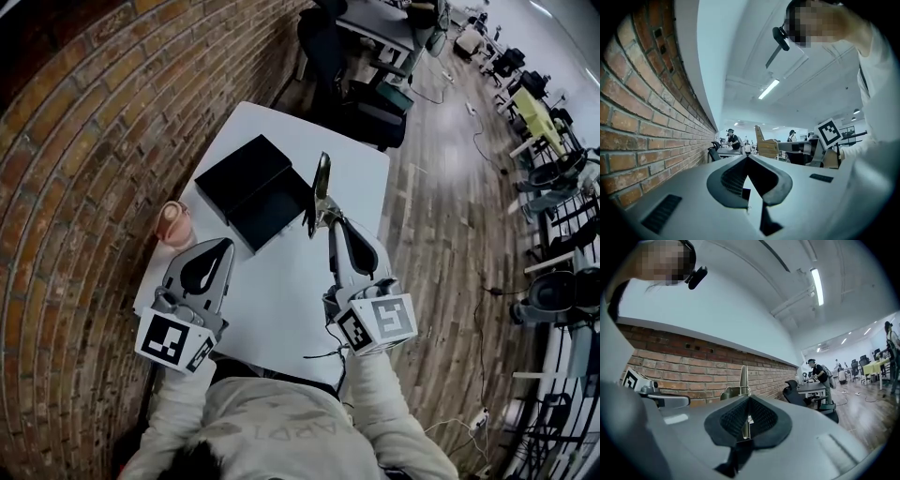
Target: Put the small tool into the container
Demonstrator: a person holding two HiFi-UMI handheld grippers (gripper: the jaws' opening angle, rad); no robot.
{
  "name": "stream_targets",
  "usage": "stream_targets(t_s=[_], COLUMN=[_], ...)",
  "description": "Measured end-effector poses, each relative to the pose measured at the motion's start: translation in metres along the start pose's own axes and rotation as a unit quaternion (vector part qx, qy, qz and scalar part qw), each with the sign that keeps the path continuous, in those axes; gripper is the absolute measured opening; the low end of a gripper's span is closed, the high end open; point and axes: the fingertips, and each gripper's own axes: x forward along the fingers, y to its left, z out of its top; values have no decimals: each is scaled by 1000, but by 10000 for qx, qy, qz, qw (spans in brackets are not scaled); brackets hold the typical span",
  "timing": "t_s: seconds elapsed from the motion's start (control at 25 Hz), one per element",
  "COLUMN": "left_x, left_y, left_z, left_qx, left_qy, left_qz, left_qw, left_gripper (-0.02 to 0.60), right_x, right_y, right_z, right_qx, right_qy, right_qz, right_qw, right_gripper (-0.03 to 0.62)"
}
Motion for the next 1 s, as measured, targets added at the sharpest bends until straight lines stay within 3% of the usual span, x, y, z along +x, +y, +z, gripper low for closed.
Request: stream_targets(t_s=[0.16, 0.52, 0.76, 1.0], left_x=[1, -1, -5, -7], left_y=[6, 24, 37, 43], left_z=[-7, -15, -22, -27], left_qx=[9, -62, -110, -138], left_qy=[75, 179, 272, 350], left_qz=[-144, -276, -296, -289], left_qw=[9999, 9994, 9991, 9989], left_gripper=[3, 3, 3, 3], right_x=[14, 50, 72, 83], right_y=[6, 23, 33, 38], right_z=[-12, -48, -71, -98], right_qx=[-229, -1029, -1806, -2614], right_qy=[240, 696, 1027, 1355], right_qz=[-47, 291, 539, 917], right_qw=[9994, 9918, 9767, 9513], right_gripper=[15, 14, 12, 12])
